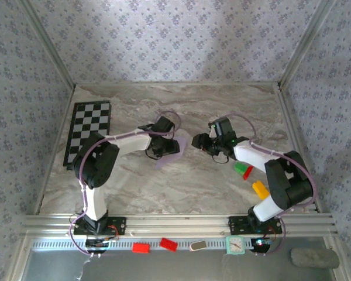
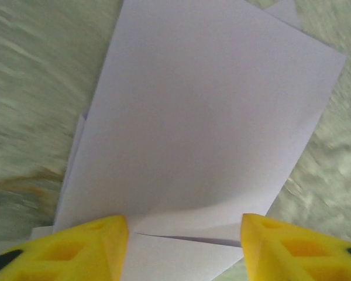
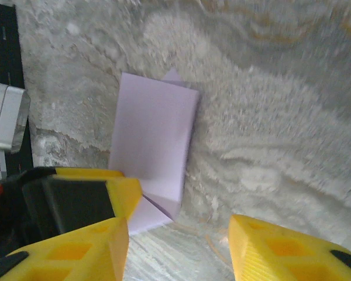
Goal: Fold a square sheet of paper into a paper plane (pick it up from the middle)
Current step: Move the paper to the center of the table.
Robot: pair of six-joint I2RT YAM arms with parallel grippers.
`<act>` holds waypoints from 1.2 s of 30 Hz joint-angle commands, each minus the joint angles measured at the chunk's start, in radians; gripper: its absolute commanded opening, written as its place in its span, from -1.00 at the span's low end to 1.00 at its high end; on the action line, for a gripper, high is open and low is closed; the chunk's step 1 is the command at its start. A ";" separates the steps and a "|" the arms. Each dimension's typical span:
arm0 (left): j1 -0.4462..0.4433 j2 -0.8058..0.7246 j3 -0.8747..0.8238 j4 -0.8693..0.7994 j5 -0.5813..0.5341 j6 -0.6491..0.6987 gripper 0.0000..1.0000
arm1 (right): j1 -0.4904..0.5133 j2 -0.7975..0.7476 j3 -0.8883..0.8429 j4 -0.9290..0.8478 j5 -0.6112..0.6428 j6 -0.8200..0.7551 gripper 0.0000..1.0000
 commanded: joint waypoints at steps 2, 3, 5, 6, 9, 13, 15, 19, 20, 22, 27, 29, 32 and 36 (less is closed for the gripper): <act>-0.020 -0.005 -0.057 0.020 0.074 -0.048 -0.06 | 0.043 0.029 -0.023 -0.030 0.010 0.141 -0.06; -0.021 -0.013 -0.060 0.030 0.073 -0.051 -0.08 | 0.050 0.031 -0.029 -0.028 0.019 0.159 -0.06; -0.021 -0.032 -0.051 0.029 0.075 -0.047 -0.11 | 0.059 0.035 -0.040 -0.015 0.026 0.181 -0.08; -0.020 -0.045 -0.044 0.027 0.077 -0.046 -0.11 | 0.061 0.036 -0.048 -0.005 0.026 0.190 -0.08; -0.020 -0.096 -0.042 0.027 0.074 -0.059 -0.11 | 0.061 0.034 -0.048 -0.004 0.027 0.193 -0.09; -0.022 -0.157 -0.081 0.022 0.052 -0.114 -0.20 | 0.061 0.031 -0.049 -0.005 0.030 0.191 -0.08; -0.026 -0.175 -0.107 0.029 0.052 -0.150 -0.26 | 0.060 0.035 -0.046 -0.001 0.019 0.190 -0.07; -0.038 -0.172 -0.138 0.028 0.052 -0.191 -0.35 | 0.066 0.051 -0.044 0.011 0.003 0.200 -0.06; -0.039 -0.166 -0.144 0.034 0.055 -0.196 -0.37 | 0.067 0.052 -0.045 0.014 0.002 0.203 -0.06; -0.041 -0.151 -0.152 0.039 0.054 -0.209 -0.40 | 0.069 0.056 -0.047 0.018 0.000 0.208 -0.05; -0.039 -0.119 -0.146 0.032 0.010 -0.217 -0.43 | 0.073 0.065 -0.046 0.028 -0.009 0.210 -0.05; -0.036 -0.108 -0.143 0.029 -0.004 -0.217 -0.44 | 0.075 0.074 -0.043 0.032 -0.023 0.210 -0.05; -0.032 -0.102 -0.149 0.032 -0.025 -0.230 -0.44 | 0.079 0.087 -0.038 0.044 -0.043 0.217 -0.05; -0.024 -0.102 -0.181 0.065 -0.016 -0.264 -0.45 | 0.089 0.103 -0.033 0.051 -0.060 0.228 -0.06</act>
